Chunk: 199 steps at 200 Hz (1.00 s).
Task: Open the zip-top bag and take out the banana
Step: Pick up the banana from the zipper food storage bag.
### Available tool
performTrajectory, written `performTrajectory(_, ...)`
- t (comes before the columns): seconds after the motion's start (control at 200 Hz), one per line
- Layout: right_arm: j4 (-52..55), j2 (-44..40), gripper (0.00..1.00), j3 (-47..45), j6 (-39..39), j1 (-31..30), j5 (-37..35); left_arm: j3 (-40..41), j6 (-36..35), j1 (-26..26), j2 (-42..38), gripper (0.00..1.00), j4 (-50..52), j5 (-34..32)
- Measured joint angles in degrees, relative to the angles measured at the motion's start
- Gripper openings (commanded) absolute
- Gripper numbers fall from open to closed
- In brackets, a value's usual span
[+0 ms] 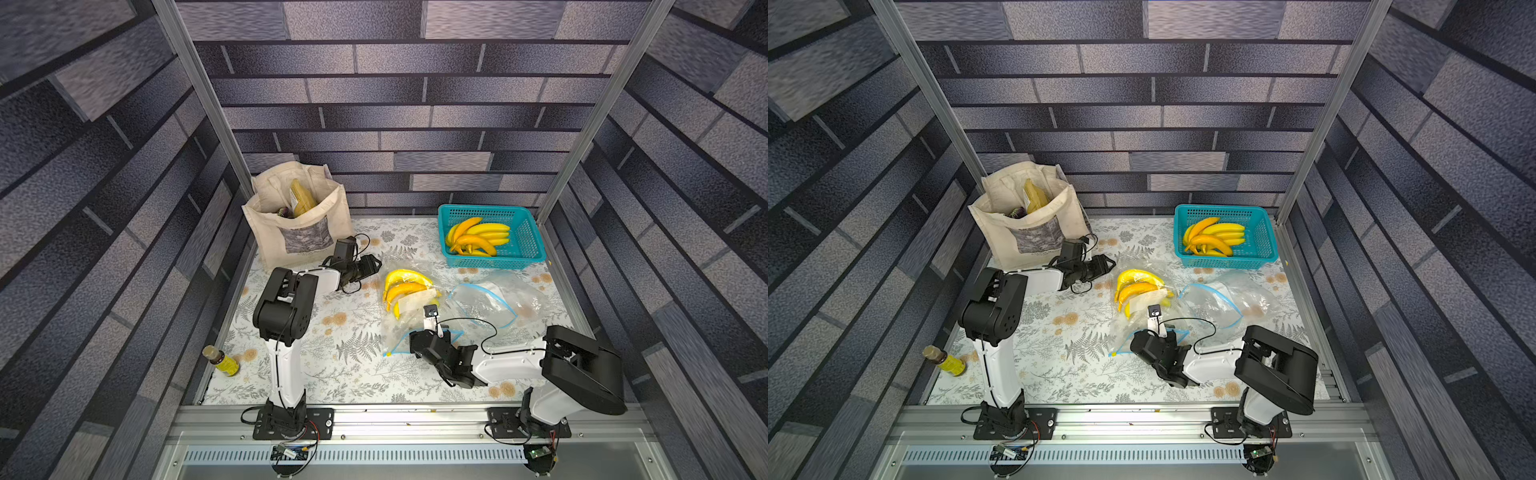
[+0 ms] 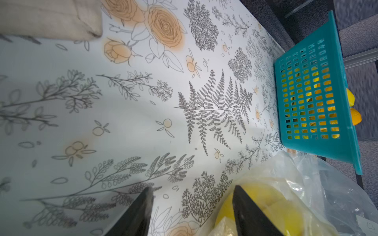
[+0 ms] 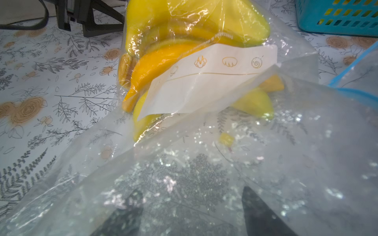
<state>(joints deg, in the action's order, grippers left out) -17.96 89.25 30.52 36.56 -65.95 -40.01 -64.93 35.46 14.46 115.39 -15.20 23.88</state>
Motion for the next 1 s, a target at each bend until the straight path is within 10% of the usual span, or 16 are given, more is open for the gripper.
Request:
performTrajectory(0.761,-2.71,7.41,0.69,4.83,-2.67,1.51,2.73,12.98,11.41,1.64,-2.21,0.48,-17.33,5.92)
performTrajectory(0.997,-5.88,10.78,0.7,6.47,-5.31,1.49,5.29,13.31,13.0,3.28,-2.93,0.26,-18.27,5.51)
